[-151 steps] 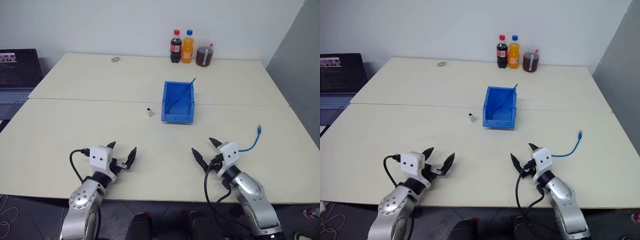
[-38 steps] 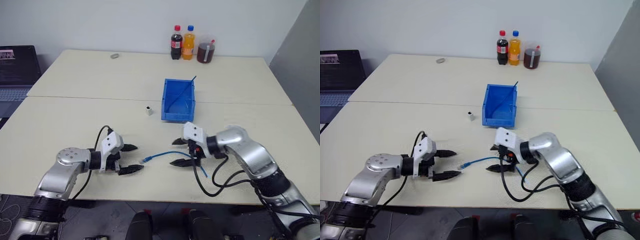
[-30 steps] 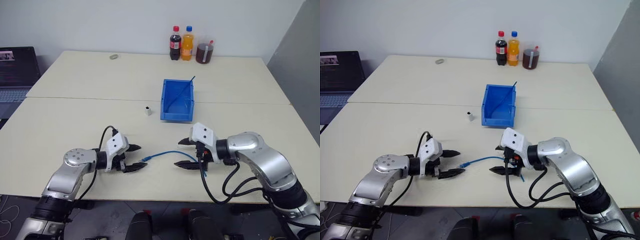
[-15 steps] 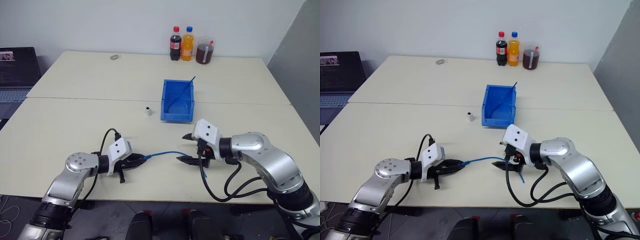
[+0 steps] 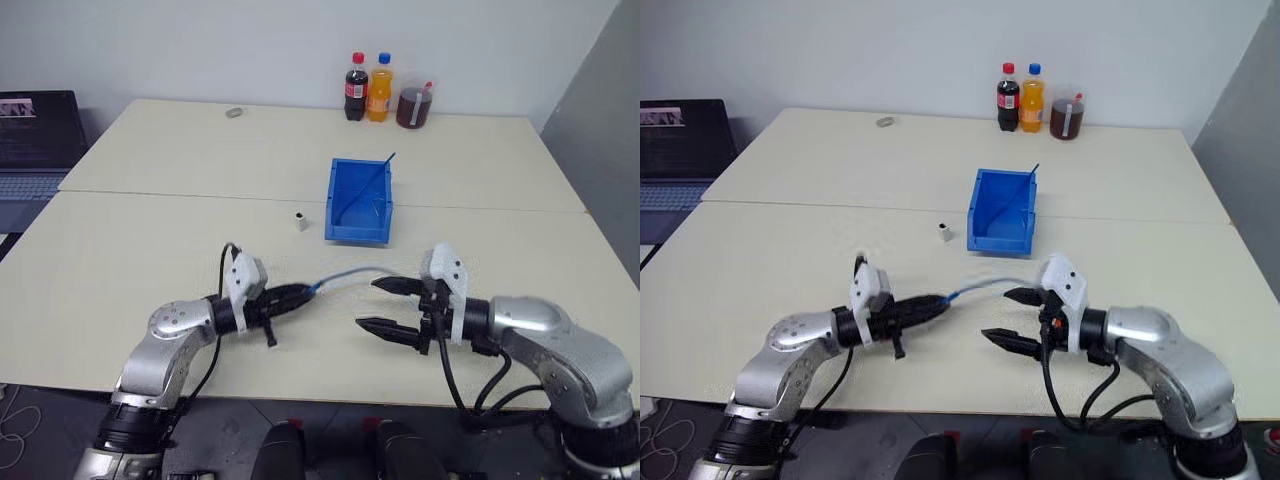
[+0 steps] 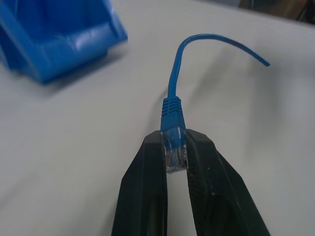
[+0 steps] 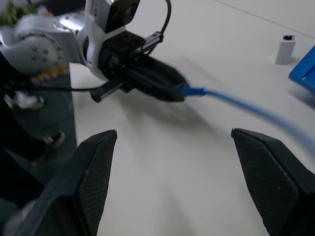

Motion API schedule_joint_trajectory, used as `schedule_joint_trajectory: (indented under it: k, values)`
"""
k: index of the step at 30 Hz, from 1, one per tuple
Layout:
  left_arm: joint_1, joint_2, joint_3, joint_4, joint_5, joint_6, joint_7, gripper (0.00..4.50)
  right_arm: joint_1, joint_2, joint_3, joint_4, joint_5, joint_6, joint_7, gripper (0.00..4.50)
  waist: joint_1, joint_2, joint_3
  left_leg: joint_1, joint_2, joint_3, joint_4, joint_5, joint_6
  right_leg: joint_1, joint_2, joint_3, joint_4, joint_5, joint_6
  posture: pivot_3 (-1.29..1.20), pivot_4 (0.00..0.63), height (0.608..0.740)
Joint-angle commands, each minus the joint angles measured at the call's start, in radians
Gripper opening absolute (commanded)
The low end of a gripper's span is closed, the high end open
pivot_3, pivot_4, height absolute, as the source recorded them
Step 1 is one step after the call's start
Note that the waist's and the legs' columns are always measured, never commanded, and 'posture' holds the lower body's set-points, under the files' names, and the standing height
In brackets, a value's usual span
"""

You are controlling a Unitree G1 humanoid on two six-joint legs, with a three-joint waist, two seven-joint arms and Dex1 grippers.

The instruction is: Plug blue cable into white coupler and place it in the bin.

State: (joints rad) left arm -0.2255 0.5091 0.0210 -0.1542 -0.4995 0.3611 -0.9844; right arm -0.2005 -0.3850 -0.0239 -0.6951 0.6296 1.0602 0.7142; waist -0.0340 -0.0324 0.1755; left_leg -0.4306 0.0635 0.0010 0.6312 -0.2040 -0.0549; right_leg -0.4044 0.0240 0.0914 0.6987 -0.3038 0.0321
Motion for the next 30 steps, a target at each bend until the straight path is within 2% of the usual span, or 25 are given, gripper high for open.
schedule_joint_trajectory:
  k: [1, 5, 8, 16, 24, 27, 30]
  values:
    - [-0.008, -0.012, 0.024, -0.092, -0.107, 0.095, 0.025, 0.25, 0.023, 0.058, -0.062, -0.033, 0.095, 0.064, -0.104, 3.96, -0.007, 0.0, 0.0, 0.0, 0.0, 0.0, 0.0, 0.0, 0.0, 0.0, 0.0, 0.001, 0.0, 0.0, 0.0, 0.0, 0.15, 0.74]
    - [-0.008, -0.012, 0.02, -0.143, -0.17, 0.165, 0.034, 0.25, 0.01, 0.172, -0.082, 0.008, 0.134, 0.077, -0.228, 3.96, -0.017, 0.0, 0.0, 0.001, 0.001, -0.001, 0.0, 0.0, 0.0, 0.0, 0.001, 0.001, 0.0, -0.001, 0.003, 0.0, 0.15, 0.74]
    - [-0.009, -0.008, 0.017, -0.155, -0.19, 0.189, 0.037, 0.25, -0.023, 0.219, -0.093, 0.026, 0.167, 0.082, -0.275, 3.96, -0.021, 0.0, -0.001, 0.001, 0.001, -0.001, 0.0, 0.0, 0.0, 0.0, 0.002, 0.001, 0.001, -0.001, 0.003, 0.0, 0.15, 0.74]
    - [-0.017, -0.008, 0.01, -0.176, -0.211, 0.226, 0.049, 0.25, -0.099, 0.281, -0.077, 0.131, 0.208, 0.02, -0.301, 3.96, -0.023, 0.0, -0.001, 0.001, 0.0, 0.0, 0.0, 0.0, 0.0, 0.0, 0.002, 0.001, 0.0, -0.001, 0.003, 0.0, 0.15, 0.74]
    - [-0.025, -0.01, 0.008, -0.172, -0.206, 0.22, 0.062, 0.25, -0.124, 0.283, -0.035, 0.171, 0.235, 0.006, -0.309, 3.96, -0.023, 0.0, -0.001, 0.001, 0.0, 0.0, -0.001, 0.0, 0.0, 0.0, 0.002, 0.002, 0.0, 0.0, 0.002, 0.0, 0.15, 0.74]
    - [-0.023, -0.011, 0.008, -0.174, -0.207, 0.221, 0.065, 0.25, -0.13, 0.285, -0.023, 0.186, 0.243, -0.002, -0.308, 3.48, -0.023, 0.0, -0.001, 0.001, 0.0, 0.0, -0.001, 0.0, 0.0, 0.0, 0.002, 0.002, 0.0, -0.001, 0.003, 0.0, 0.15, 0.74]
    - [-0.02, -0.009, 0.007, -0.178, -0.208, 0.221, 0.065, 0.25, -0.133, 0.288, -0.019, 0.198, 0.251, -0.009, -0.309, 2.78, -0.023, 0.0, -0.001, 0.001, 0.0, 0.0, -0.001, 0.0, 0.0, 0.0, 0.002, 0.002, 0.0, -0.001, 0.003, 0.0, 0.15, 0.74]
